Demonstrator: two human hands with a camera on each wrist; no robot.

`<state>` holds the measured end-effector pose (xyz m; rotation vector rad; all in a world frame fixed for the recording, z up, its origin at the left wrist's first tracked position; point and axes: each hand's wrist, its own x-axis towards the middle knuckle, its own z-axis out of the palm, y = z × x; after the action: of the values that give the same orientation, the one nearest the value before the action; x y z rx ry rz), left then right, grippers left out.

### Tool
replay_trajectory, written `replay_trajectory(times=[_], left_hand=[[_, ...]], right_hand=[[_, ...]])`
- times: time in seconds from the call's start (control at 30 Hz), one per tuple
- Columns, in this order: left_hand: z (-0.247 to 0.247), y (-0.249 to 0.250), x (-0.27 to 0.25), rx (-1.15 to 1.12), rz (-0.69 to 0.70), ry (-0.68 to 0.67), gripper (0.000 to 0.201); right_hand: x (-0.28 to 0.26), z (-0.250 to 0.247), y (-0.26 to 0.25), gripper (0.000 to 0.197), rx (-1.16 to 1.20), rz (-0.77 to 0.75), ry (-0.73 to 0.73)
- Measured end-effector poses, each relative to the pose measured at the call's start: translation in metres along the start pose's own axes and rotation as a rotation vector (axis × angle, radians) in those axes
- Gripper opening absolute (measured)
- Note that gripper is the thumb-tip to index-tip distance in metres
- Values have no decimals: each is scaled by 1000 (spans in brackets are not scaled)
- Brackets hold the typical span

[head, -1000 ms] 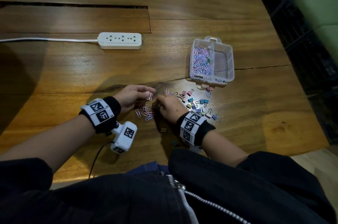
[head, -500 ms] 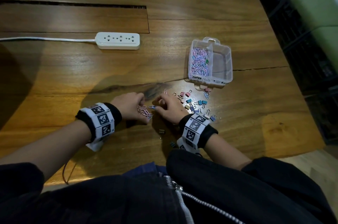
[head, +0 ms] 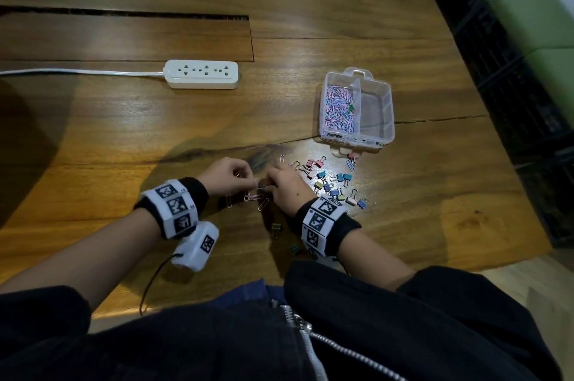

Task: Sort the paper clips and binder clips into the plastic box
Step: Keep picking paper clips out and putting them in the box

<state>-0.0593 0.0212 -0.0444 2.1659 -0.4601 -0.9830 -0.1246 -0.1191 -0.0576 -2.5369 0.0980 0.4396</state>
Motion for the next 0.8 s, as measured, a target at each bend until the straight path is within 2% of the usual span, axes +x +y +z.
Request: replay_trajectory(times=[0.2,0.33,0.43,0.57,0.6,0.67,0.7,0.8], left_hand=[[-13,3,-1,-615,-166,-36,25],[-11,2,-3,-783,-205,-19,25],[-11,1,-5,-859,-254,-39,28],[-14,-2,-10,-1046,-313,-127,11],[-14,-4,-10,-1072,-323,-125,13],[-16,-6,-9,-1023,-356,-101,25],[-16,-6,-8,-894,-355,-85,28],[-13,-6,-9,-165,-291,-11,34]], right_hand=[[2,-6,2,3,-23,26,1],[-2,-9,6,23,153,106,29],[-3,-16,10,24,387,184,57],[-7,-30,5,30,893,339,-14],[-8,-32,4,30,1011,373,-30],[-10,-34,1,30,1191,422,-103],[-10,-33,1,32,1204,434,-143],[-10,-25,1,32,925,366,-182]])
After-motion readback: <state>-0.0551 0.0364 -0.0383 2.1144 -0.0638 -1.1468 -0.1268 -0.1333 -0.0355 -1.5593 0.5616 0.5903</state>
